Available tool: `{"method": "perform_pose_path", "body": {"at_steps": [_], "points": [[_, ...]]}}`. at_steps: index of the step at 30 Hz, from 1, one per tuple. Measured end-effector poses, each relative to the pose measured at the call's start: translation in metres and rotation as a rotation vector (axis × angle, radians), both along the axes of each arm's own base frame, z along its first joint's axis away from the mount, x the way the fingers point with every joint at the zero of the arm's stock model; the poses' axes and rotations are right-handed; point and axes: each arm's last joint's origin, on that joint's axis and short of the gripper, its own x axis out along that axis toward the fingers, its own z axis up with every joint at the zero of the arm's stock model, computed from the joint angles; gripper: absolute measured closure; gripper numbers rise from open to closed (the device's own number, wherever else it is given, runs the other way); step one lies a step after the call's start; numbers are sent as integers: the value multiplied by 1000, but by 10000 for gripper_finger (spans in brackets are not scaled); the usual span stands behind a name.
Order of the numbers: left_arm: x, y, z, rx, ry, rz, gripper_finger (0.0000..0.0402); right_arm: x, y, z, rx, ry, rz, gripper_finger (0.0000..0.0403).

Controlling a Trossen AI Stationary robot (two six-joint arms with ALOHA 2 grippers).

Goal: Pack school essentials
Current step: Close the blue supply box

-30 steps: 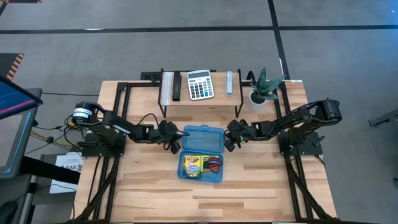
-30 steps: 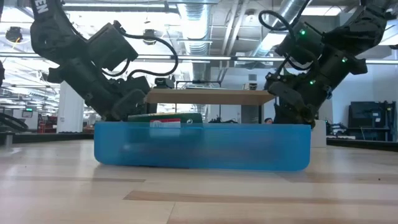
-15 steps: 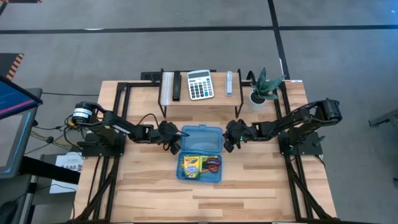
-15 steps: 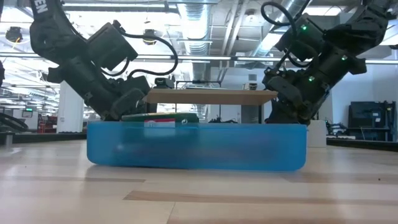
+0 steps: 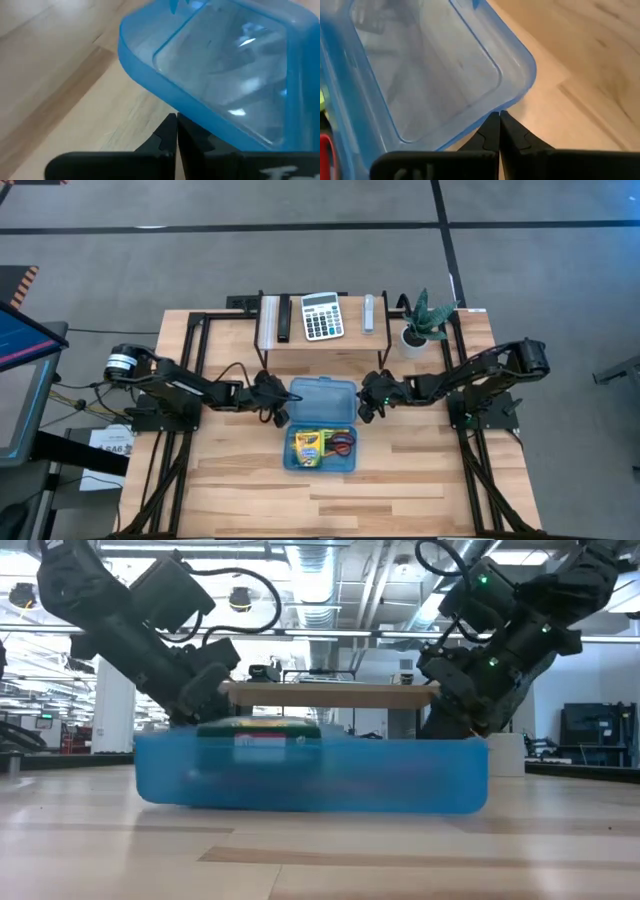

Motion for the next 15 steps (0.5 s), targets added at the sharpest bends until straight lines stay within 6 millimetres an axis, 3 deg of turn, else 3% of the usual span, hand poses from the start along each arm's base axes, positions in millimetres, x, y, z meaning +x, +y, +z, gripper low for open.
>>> {"method": "perform_pose_path", "body": {"at_steps": [15], "points": [[0, -5, 2, 74, 14, -43, 401, 17, 0, 20, -58, -26, 30, 387]]}}
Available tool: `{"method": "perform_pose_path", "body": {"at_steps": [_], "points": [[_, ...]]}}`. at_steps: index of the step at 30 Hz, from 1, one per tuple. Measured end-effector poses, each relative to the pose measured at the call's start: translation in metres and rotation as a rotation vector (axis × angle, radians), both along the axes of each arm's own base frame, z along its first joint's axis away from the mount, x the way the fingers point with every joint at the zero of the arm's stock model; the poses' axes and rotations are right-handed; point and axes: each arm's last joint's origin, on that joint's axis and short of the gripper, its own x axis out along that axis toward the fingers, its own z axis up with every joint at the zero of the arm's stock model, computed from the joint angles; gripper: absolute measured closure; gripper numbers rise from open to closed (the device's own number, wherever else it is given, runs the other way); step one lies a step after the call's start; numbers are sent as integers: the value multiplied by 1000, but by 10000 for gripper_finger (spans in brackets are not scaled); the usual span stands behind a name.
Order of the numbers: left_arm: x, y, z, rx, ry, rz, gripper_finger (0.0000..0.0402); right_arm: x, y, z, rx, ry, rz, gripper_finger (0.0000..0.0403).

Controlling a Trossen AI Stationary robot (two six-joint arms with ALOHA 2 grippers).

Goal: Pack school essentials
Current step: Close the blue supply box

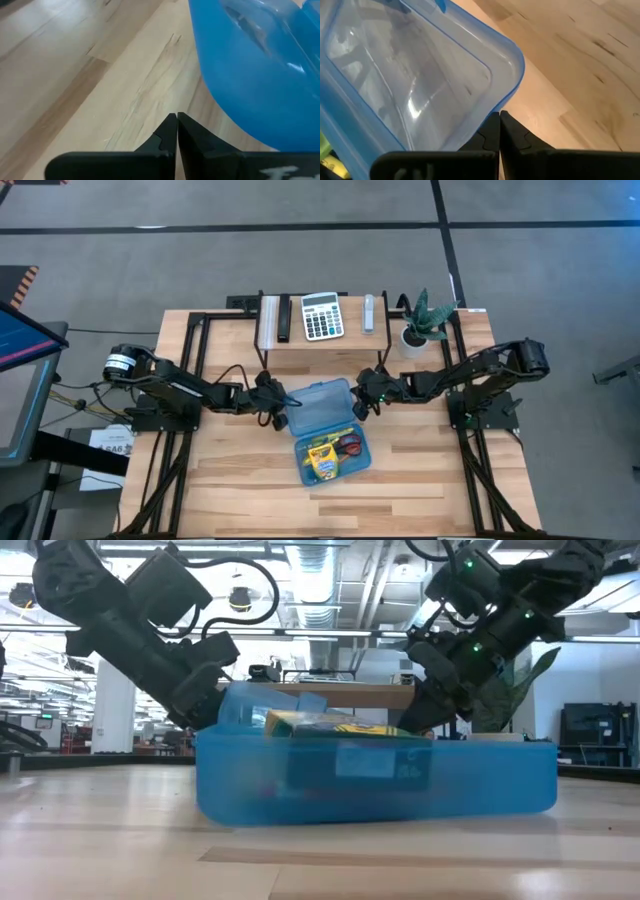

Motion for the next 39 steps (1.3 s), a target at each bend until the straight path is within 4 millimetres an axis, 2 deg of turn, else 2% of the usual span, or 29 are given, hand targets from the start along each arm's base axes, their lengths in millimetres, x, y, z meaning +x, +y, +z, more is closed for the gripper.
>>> {"method": "perform_pose_path", "body": {"at_steps": [10, 14, 19, 24, 29, 35, 39], "points": [[0, 0, 0, 10, -2, -5, 401, -1, 1, 1, -6, 18, -3, 387], [0, 0, 0, 16, 3, -9, 401, -4, 2, 9, -14, 3, 9, 387], [0, 0, 0, 25, 12, -18, 401, -12, 10, 29, -29, -60, 24, 387], [0, 0, 0, 30, 15, -25, 401, -19, 28, 43, -52, -108, 73, 387], [3, 0, 7, 31, -35, -32, 401, -22, 59, 53, -27, -176, 203, 387], [-1, -2, 24, 26, -98, -54, 401, -23, 98, 48, -7, -226, 338, 387], [-3, -6, 33, 30, -134, -74, 401, -27, 111, 36, -31, -175, 355, 387]]}}
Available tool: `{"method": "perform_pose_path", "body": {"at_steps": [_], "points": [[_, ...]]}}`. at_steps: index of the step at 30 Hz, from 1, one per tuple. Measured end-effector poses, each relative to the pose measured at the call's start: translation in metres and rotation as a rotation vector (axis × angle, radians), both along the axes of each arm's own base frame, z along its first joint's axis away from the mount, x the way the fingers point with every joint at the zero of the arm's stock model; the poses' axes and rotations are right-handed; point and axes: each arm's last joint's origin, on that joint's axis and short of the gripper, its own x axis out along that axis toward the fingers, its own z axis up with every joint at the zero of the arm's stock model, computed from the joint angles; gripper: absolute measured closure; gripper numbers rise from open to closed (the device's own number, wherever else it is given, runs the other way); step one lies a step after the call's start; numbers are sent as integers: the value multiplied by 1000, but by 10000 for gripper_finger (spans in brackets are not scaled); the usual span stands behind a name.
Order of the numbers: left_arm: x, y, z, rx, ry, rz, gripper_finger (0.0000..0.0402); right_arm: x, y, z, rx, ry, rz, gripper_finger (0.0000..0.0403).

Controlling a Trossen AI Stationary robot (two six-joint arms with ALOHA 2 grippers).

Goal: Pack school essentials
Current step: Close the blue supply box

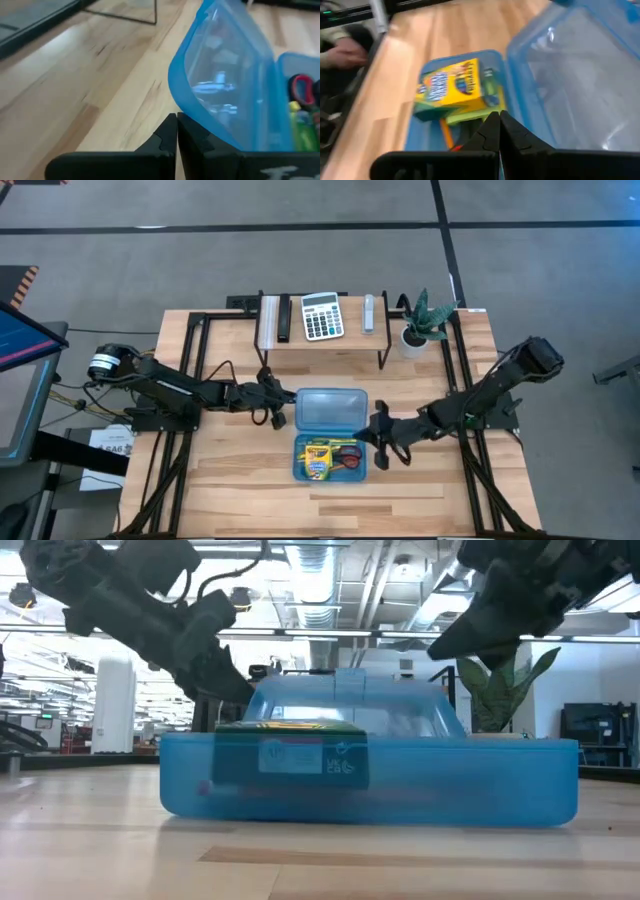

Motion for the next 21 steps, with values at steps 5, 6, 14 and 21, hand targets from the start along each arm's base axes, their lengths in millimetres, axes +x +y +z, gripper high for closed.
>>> {"method": "perform_pose_path", "body": {"at_steps": [5, 6, 14, 21], "points": [[-1, -8, 3, 15, -11, -42, 401, -5, -2, -5, -66, 47, -89, 387], [-1, -10, 3, 19, -10, -51, 401, -7, -3, -4, -80, 49, -106, 387], [-2, -20, 3, 78, -4, -126, 401, -29, -20, 29, -161, -40, -290, 387], [-1, -28, 6, 118, -28, -181, 401, -45, -41, 43, -228, -55, -468, 387]]}}
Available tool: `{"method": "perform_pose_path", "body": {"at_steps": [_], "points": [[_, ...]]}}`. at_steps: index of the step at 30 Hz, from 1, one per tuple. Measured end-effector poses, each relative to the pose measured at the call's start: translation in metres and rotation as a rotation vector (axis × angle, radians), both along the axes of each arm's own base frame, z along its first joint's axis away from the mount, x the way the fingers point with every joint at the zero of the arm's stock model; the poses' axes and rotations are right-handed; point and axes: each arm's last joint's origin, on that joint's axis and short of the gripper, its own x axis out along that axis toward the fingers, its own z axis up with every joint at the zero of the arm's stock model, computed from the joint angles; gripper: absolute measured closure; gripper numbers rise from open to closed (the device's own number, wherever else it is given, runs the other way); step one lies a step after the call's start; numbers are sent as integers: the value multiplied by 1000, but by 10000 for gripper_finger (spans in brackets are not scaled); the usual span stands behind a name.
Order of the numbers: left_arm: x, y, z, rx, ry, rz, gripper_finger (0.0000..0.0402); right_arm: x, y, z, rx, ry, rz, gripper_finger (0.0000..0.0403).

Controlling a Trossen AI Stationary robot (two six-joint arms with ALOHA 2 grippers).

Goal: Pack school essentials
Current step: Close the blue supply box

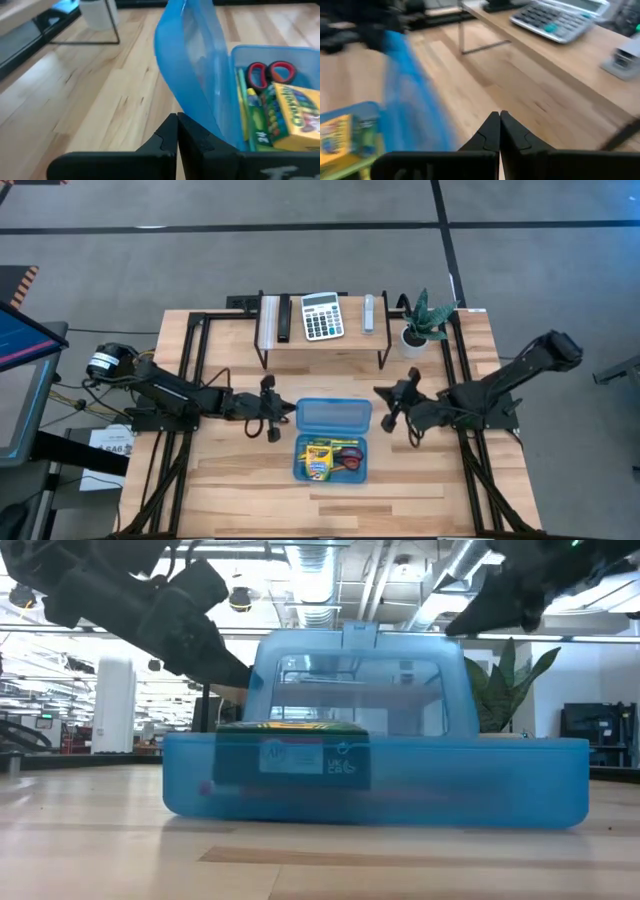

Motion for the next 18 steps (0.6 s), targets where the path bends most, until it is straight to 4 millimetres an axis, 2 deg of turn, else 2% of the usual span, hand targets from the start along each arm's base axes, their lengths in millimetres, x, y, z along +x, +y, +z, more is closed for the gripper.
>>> {"method": "perform_pose_path", "body": {"at_steps": [4, 9, 13, 18], "points": [[0, -6, 3, 29, -23, -40, 401, 5, -11, -7, 12, 46, -33, 387], [0, -12, 4, 53, -30, -73, 401, 19, -16, -19, 76, 94, 21, 387], [-1, -15, 3, 56, -29, -90, 401, 31, -11, -26, 131, 96, 133, 387], [-2, -20, 3, 57, -26, -109, 401, 44, 5, -32, 210, 47, 286, 387]]}}
